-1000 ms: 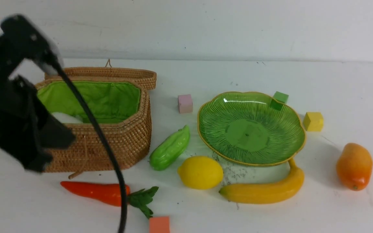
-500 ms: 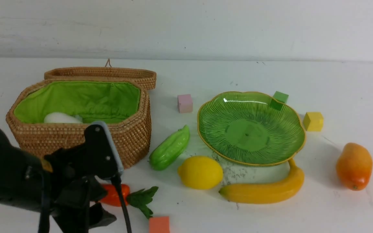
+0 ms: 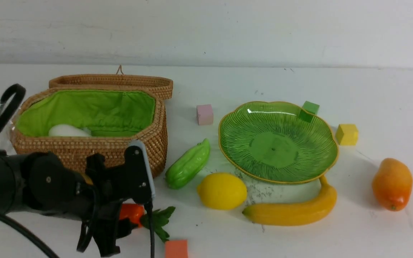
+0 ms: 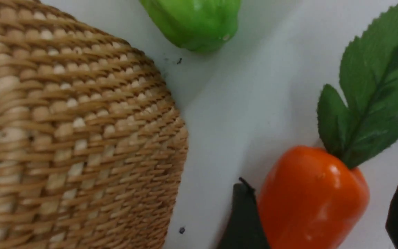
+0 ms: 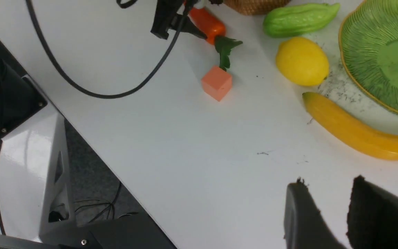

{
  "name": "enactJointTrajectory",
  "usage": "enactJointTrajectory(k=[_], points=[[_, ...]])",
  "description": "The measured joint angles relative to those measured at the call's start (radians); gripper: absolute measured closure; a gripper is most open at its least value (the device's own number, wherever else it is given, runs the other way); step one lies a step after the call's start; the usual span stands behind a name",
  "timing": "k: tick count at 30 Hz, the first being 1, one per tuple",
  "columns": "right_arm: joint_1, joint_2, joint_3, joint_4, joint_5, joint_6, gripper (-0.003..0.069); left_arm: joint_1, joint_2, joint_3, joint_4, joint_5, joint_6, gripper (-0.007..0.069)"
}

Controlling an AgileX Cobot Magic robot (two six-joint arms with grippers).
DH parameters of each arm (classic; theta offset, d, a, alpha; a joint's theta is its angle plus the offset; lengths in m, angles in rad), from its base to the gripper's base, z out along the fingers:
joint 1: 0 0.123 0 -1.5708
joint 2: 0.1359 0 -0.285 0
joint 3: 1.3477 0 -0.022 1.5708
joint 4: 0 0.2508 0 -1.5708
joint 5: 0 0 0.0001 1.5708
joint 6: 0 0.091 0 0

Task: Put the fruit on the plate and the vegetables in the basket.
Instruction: Use the left arm to grab a carrot and put it into the left basket

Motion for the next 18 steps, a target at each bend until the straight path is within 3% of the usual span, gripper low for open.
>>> enactJointTrajectory(k=[7, 18], points=[[0.0, 0.0, 0.0, 0.014, 0.0, 0.0, 0.0443, 0.0, 0.07, -0.006, -0.002, 0.034, 0.01, 0.0256], [0.0, 0.0, 0.0, 0.017, 0.0, -0.006, 0.0438, 0.0, -0.003, -0.002, -0.006, 0.179, -0.007, 0.0259]])
